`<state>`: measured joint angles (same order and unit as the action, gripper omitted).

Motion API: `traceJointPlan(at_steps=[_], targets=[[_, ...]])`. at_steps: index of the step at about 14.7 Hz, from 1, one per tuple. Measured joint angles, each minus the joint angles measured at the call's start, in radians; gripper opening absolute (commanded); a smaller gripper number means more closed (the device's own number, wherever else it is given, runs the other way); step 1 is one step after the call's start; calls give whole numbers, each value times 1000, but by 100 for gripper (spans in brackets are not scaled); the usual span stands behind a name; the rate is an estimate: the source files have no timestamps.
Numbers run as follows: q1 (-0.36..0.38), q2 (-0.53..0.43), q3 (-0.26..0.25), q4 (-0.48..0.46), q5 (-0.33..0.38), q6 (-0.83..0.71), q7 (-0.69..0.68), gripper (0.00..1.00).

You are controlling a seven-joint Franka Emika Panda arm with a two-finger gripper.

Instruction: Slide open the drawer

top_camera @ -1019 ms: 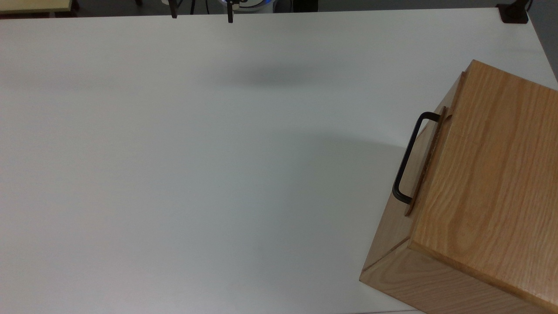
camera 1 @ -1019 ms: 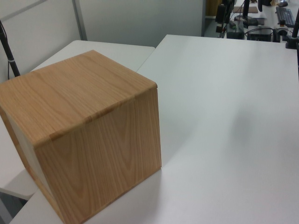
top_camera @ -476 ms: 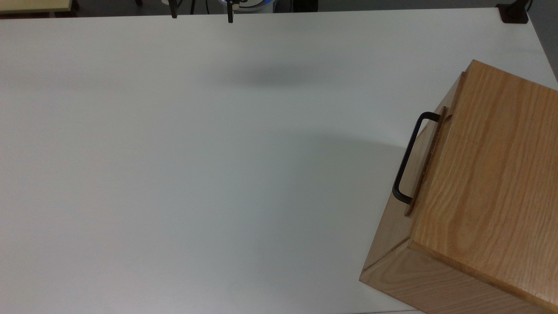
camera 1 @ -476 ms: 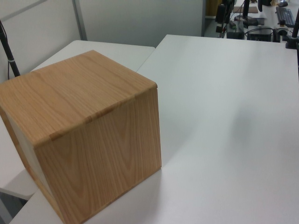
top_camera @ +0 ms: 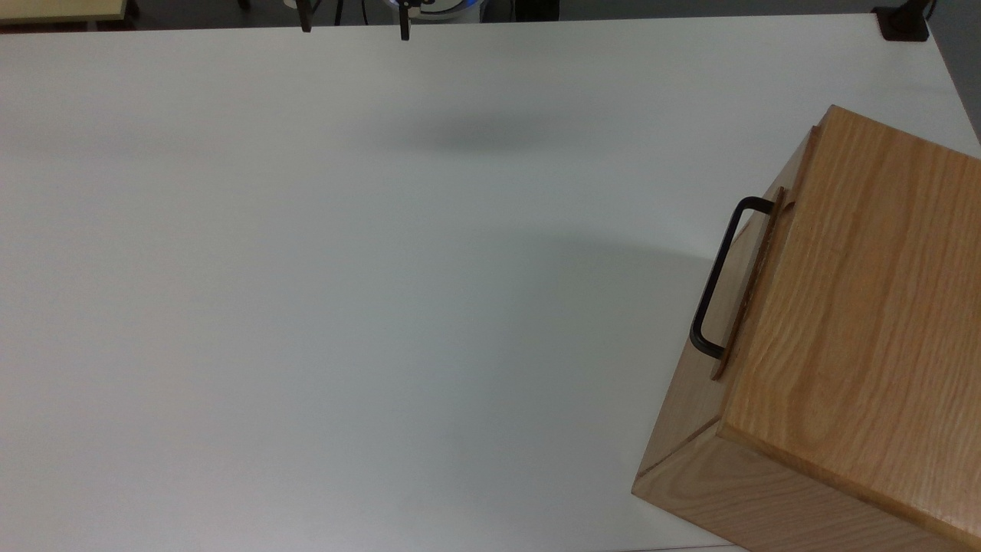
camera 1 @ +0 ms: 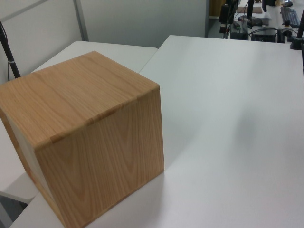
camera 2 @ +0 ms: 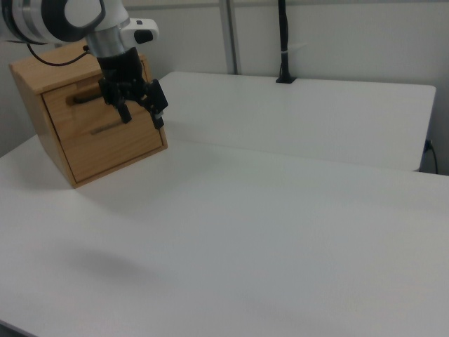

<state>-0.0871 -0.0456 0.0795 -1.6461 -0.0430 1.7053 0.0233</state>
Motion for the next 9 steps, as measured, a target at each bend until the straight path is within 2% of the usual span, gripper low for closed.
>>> traceJointPlan(at_steps=[6,9], targets=[[1,2,4,-1,63,0,68,100],[2,15,9,-3,158,20,143,100]])
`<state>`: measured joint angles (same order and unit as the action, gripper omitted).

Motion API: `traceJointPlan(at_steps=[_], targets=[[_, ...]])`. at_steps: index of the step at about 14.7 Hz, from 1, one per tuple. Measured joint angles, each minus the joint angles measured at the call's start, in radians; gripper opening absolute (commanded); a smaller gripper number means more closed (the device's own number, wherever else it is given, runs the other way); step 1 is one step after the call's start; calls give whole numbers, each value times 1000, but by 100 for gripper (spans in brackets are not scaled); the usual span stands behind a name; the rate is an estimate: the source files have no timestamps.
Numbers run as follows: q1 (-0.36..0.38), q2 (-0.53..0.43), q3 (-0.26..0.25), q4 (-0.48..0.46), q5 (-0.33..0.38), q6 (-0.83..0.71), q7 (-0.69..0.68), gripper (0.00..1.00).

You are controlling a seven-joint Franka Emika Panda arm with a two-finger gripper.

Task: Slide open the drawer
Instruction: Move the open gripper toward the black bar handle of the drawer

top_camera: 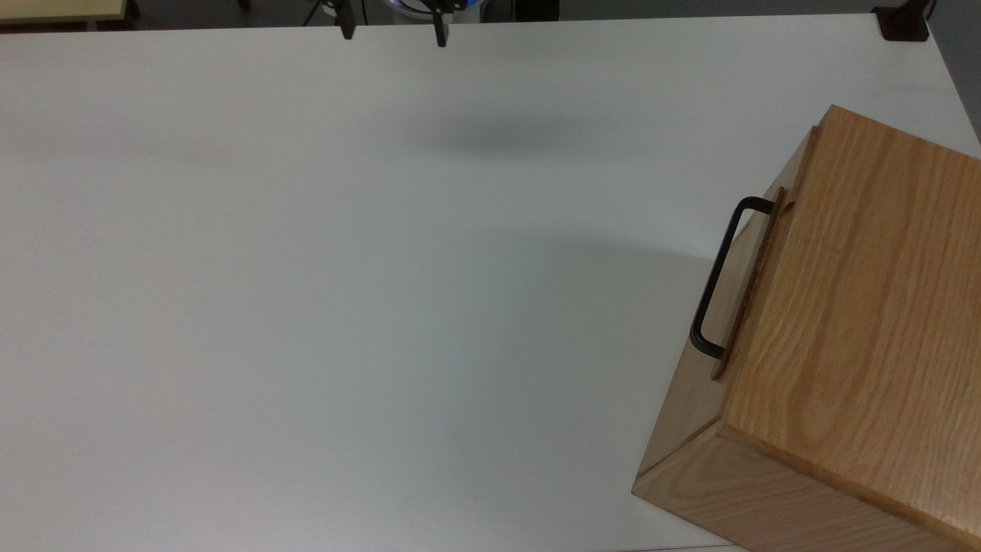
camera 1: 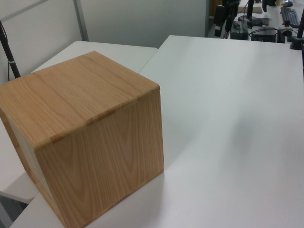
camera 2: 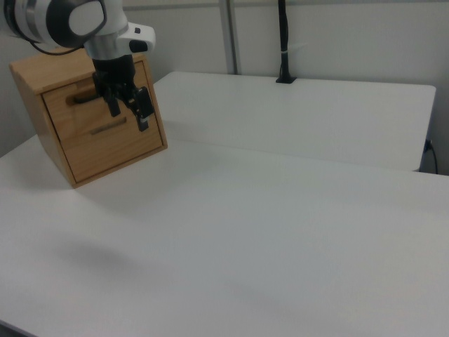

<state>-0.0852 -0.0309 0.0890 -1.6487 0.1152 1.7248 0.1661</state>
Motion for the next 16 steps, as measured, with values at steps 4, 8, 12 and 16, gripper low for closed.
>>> traceJointPlan(at_steps=[4,8,12,16], targets=[[29,50,3,-2,118,168,94,68],[97,143,6,12,239,346,119,44],[161,257,13,73,320,489,157,45],[170,317,81,113,325,579,205,45]])
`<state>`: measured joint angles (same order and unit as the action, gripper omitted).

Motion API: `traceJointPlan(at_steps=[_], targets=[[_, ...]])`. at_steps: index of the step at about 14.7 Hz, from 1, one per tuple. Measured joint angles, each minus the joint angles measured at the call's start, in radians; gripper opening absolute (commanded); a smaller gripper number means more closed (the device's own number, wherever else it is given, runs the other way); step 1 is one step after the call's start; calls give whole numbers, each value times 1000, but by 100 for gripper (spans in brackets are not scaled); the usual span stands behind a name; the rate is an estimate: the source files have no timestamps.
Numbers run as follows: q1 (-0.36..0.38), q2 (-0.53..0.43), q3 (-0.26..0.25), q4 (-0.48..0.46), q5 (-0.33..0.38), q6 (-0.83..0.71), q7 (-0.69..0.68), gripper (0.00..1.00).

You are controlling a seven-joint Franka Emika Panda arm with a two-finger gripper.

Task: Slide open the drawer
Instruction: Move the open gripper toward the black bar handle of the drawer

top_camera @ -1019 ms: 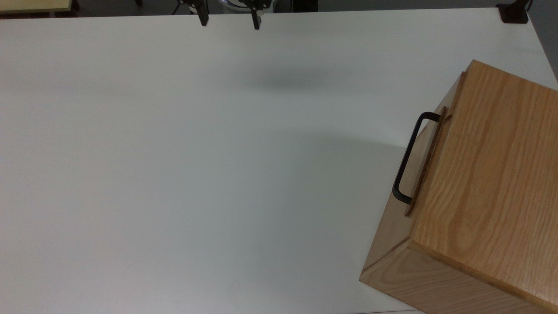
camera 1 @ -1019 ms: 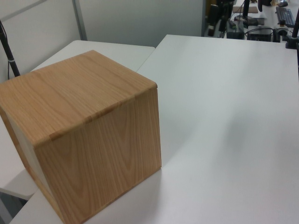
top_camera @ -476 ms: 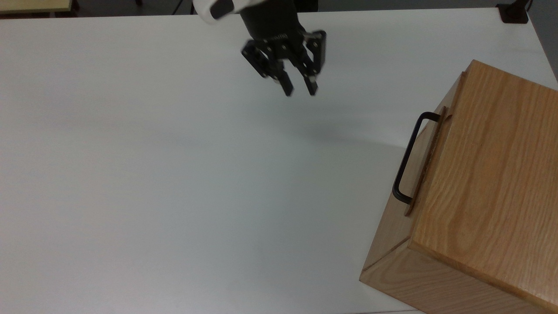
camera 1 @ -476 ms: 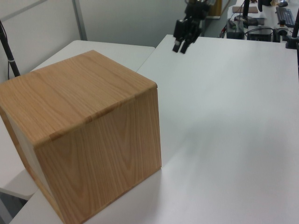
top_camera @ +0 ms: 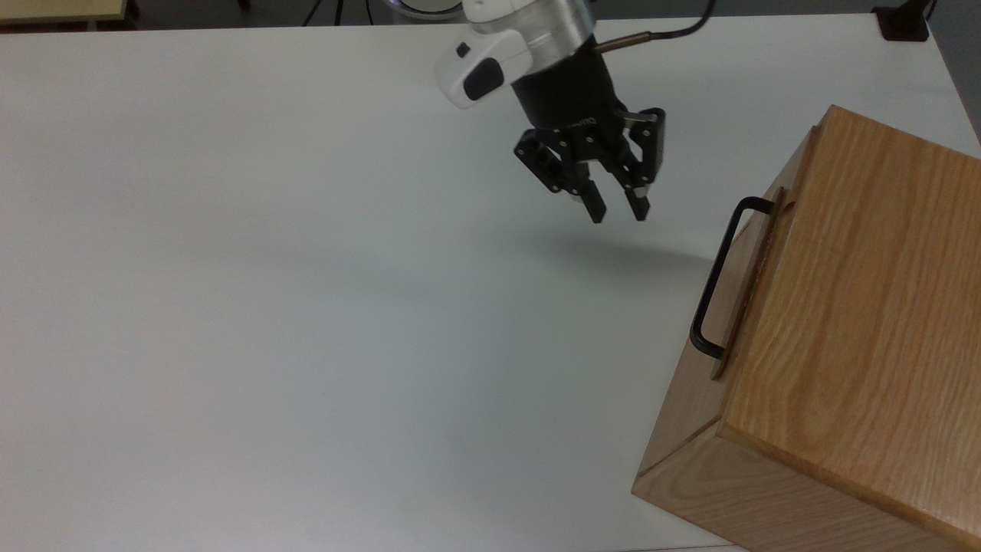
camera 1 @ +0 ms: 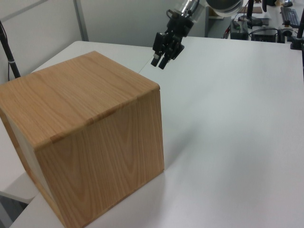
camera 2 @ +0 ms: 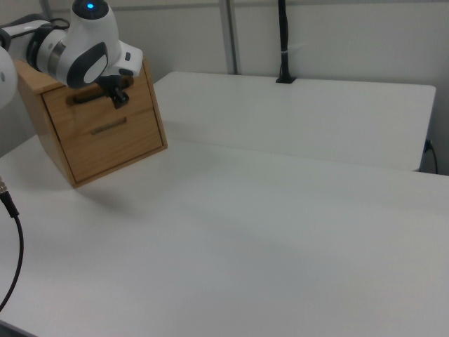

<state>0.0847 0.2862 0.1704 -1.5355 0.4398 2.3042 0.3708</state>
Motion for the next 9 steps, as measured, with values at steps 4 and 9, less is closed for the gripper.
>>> traceJointPlan(at_steps=[4,9], targets=[[0,70,34,72,0,11,37,44],[2,112,45,129,0,43,52,44]])
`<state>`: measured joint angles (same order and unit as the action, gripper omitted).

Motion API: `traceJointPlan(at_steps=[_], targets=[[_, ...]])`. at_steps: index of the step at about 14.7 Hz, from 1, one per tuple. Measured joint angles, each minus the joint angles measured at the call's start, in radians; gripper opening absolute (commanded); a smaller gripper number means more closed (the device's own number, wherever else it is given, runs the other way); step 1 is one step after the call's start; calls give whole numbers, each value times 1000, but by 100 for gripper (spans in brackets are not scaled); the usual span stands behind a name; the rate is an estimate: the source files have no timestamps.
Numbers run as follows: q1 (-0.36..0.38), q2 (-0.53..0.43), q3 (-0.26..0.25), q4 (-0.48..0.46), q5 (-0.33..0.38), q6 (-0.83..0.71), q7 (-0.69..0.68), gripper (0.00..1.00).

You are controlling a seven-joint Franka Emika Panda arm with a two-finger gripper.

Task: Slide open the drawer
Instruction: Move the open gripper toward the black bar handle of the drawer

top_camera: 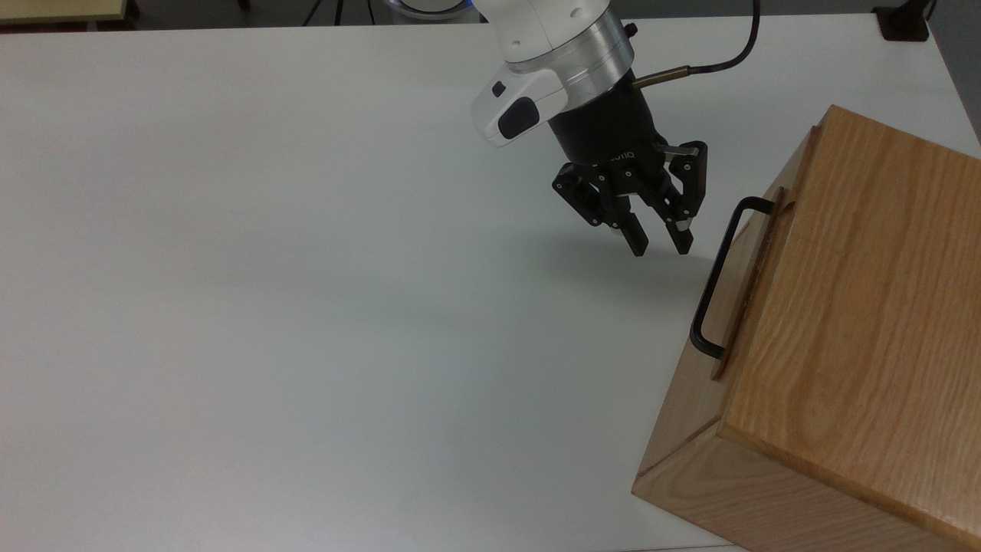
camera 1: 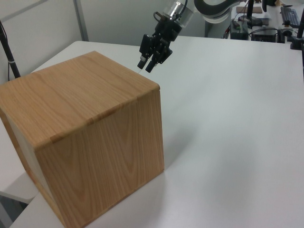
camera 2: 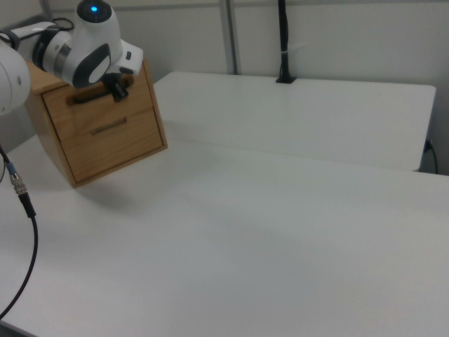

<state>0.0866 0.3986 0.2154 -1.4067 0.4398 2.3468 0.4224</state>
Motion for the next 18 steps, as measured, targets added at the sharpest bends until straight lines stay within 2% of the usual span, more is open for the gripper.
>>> traceJointPlan(at_steps=[6,11,15,18], targets=[[21,12,7,7,0,5,12,44],[28,26,29,7,-42,12,18,44],[30,32,37,15,-58,26,35,27],[38,41,41,22,-62,46,52,27]])
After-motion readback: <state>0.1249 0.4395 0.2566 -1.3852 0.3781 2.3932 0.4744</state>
